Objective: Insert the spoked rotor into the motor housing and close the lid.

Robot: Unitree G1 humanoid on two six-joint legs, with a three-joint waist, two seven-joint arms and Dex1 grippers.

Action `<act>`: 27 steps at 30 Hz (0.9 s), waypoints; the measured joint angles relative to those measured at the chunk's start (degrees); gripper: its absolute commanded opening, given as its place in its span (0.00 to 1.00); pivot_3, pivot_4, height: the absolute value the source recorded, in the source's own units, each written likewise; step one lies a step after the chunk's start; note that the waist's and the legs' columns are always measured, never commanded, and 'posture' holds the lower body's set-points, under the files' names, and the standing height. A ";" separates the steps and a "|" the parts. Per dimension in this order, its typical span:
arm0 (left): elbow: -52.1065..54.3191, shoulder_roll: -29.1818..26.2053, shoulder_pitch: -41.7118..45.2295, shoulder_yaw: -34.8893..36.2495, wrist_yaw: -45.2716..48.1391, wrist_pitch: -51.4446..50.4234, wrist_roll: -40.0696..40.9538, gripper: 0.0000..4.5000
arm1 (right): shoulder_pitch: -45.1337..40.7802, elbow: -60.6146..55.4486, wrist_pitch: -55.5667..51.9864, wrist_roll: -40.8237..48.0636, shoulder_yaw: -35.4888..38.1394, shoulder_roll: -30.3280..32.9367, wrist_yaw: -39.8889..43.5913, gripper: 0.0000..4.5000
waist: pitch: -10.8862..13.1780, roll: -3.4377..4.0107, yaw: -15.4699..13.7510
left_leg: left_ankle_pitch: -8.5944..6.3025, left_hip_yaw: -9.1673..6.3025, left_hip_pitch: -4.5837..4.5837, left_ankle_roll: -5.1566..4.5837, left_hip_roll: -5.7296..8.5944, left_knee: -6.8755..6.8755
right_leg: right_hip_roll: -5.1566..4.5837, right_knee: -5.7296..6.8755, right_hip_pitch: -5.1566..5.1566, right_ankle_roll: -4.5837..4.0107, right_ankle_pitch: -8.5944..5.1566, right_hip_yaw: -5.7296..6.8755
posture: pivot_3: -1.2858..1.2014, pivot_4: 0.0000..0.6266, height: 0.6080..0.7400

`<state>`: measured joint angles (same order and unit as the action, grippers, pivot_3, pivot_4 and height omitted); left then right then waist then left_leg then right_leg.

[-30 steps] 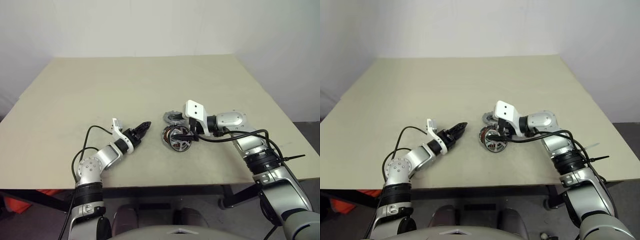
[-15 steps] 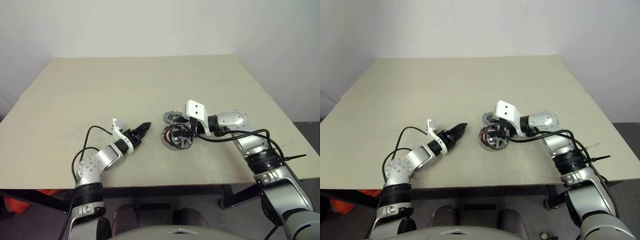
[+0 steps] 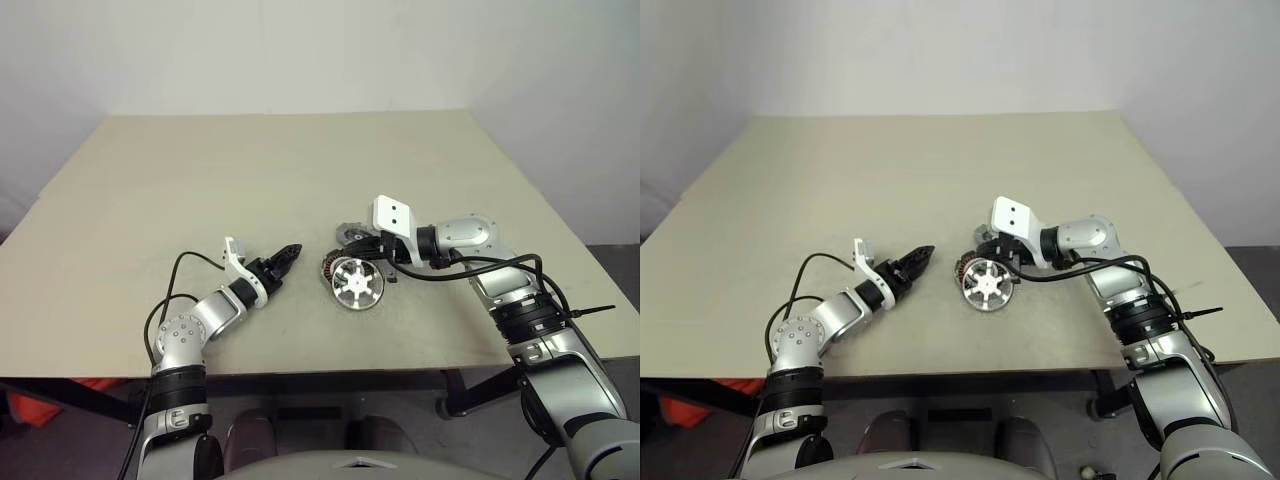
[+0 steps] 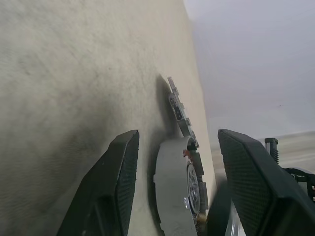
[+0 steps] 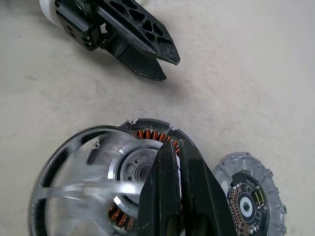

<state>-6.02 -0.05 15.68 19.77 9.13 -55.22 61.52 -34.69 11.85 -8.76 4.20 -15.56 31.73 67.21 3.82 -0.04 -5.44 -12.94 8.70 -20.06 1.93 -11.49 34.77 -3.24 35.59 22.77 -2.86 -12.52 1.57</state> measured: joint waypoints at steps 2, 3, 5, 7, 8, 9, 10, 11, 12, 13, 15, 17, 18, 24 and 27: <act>0.00 -0.04 0.00 0.02 0.01 0.08 -0.04 0.61 | 0.00 0.00 0.00 0.00 0.00 0.00 0.00 0.03 | 0.00 0.00 0.00 | -0.01 0.00 0.00 0.00 -0.01 0.00 | 0.00 0.00 0.00 0.00 0.00 0.00 | 0.52 0.00 1.00; -0.01 -0.03 0.00 0.00 0.02 0.13 -0.06 0.61 | 0.00 0.00 0.00 0.00 0.00 0.00 0.00 0.03 | 0.00 0.00 0.00 | -0.01 0.00 0.00 0.00 -0.01 0.00 | 0.00 0.00 0.00 0.00 0.00 0.00 | 0.52 0.00 1.00; -0.01 -0.03 0.00 0.00 0.04 0.24 -0.12 0.61 | 0.00 0.00 0.00 0.00 0.00 0.00 -0.01 0.03 | 0.00 0.00 0.00 | -0.01 0.00 0.00 0.01 -0.01 0.00 | 0.00 0.00 0.00 0.00 0.00 0.00 | 0.52 0.00 1.00; -0.01 -0.03 0.00 0.00 0.06 0.28 -0.14 0.61 | -0.01 0.00 0.00 -0.02 0.01 0.01 -0.10 0.03 | 0.00 0.00 0.00 | -0.02 0.00 0.00 0.02 -0.01 0.00 | 0.00 0.00 0.00 0.00 0.00 0.00 | 0.52 0.00 1.00; -0.02 -0.03 0.00 -0.02 0.08 0.28 -0.14 0.61 | -0.03 0.00 0.00 -0.03 0.01 0.01 -0.19 0.03 | 0.00 0.00 0.00 | -0.02 0.00 0.00 0.02 -0.01 0.00 | 0.00 0.01 0.00 0.00 0.00 0.00 | 0.52 0.00 1.00; -0.02 -0.04 0.00 -0.01 0.09 0.28 -0.14 0.61 | -0.07 0.00 0.00 -0.03 0.01 0.02 -0.33 0.03 | 0.00 0.00 0.00 | -0.02 0.00 0.00 0.03 -0.01 0.00 | 0.01 0.01 0.00 0.00 0.00 0.00 | 0.52 0.00 1.00; -0.02 -0.05 0.00 -0.02 0.10 0.28 -0.14 0.61 | -0.12 0.00 0.00 -0.04 0.04 0.04 -0.58 0.03 | 0.00 0.00 0.01 | -0.02 0.00 0.00 0.03 -0.01 0.00 | 0.01 0.01 0.00 0.00 0.00 0.00 | 0.52 0.00 1.00; -0.03 -0.08 0.00 -0.02 0.14 0.28 -0.14 0.61 | -0.22 0.00 -0.02 -0.04 0.12 0.07 -0.79 0.03 | 0.00 0.00 0.01 | -0.01 0.00 0.00 0.02 -0.01 0.00 | 0.01 0.01 0.00 0.00 0.00 0.00 | 0.52 0.00 1.00; -0.03 -0.14 0.00 -0.03 0.20 0.28 -0.15 0.61 | -0.33 0.00 -0.06 -0.03 0.27 0.11 -0.93 0.03 | 0.00 0.00 0.01 | -0.01 0.00 0.00 0.02 -0.01 0.00 | 0.01 0.01 0.00 0.00 0.00 0.00 | 0.52 0.00 1.00; -0.03 -0.21 0.00 -0.06 0.34 0.28 -0.16 0.61 | -0.45 0.00 -0.24 0.07 0.55 0.19 -1.05 0.03 | 0.00 0.00 0.00 | -0.01 0.00 0.00 0.02 -0.01 0.00 | 0.01 0.01 0.00 0.00 0.00 0.00 | 0.52 0.00 1.00; -0.03 -0.28 0.00 -0.12 0.40 0.27 -0.16 0.61 | -0.54 -0.12 -0.91 0.70 1.56 0.79 -0.97 0.03 | 0.00 0.00 -0.02 | -0.01 0.00 0.00 0.02 0.00 0.00 | 0.00 0.00 0.00 0.00 0.00 0.00 | 0.52 0.00 1.00; -0.03 -0.32 -0.01 -0.16 0.42 0.26 -0.18 0.61 | -0.54 -0.95 -2.18 2.07 2.88 2.10 -0.27 0.03 | 0.00 0.00 -0.08 | -0.01 -0.01 0.00 0.02 0.00 0.00 | 0.00 -0.01 0.00 0.00 0.00 0.00 | 0.52 0.00 1.00; -0.04 -0.38 -0.01 -0.18 0.43 0.26 -0.19 0.61 | -0.53 -1.59 -2.83 2.87 3.73 2.79 0.24 0.03 | 0.00 0.00 -0.08 | -0.01 0.00 0.00 0.01 0.00 0.00 | 0.00 -0.02 0.00 0.00 0.00 0.00 | 0.52 0.00 1.00; -0.04 -0.44 -0.09 -0.45 0.56 0.27 -0.29 0.61 | 2.41 -4.03 -5.30 5.24 5.56 9.42 4.59 0.11 | 0.00 0.00 -0.15 | -0.01 0.00 -0.02 -0.03 0.00 0.00 | 0.00 -0.05 -0.02 0.00 0.00 0.00 | 0.52 0.00 1.00; -0.06 -0.40 -0.18 -0.54 0.62 0.31 -0.35 0.61 | 4.39 -6.23 -6.17 6.47 5.86 11.77 7.07 0.22 | 0.00 0.00 0.03 | 0.01 0.01 -0.03 -0.10 -0.02 -0.01 | 0.01 -0.04 -0.02 0.00 0.00 -0.01 | 0.52 0.00 1.00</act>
<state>-6.08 -0.45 15.50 19.23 9.75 -54.91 61.17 -30.30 5.62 -14.93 10.67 -9.70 43.50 74.28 3.83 -0.04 -5.40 -12.93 8.71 -20.09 1.84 -11.51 34.76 -3.23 35.56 22.75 -2.86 -12.52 1.56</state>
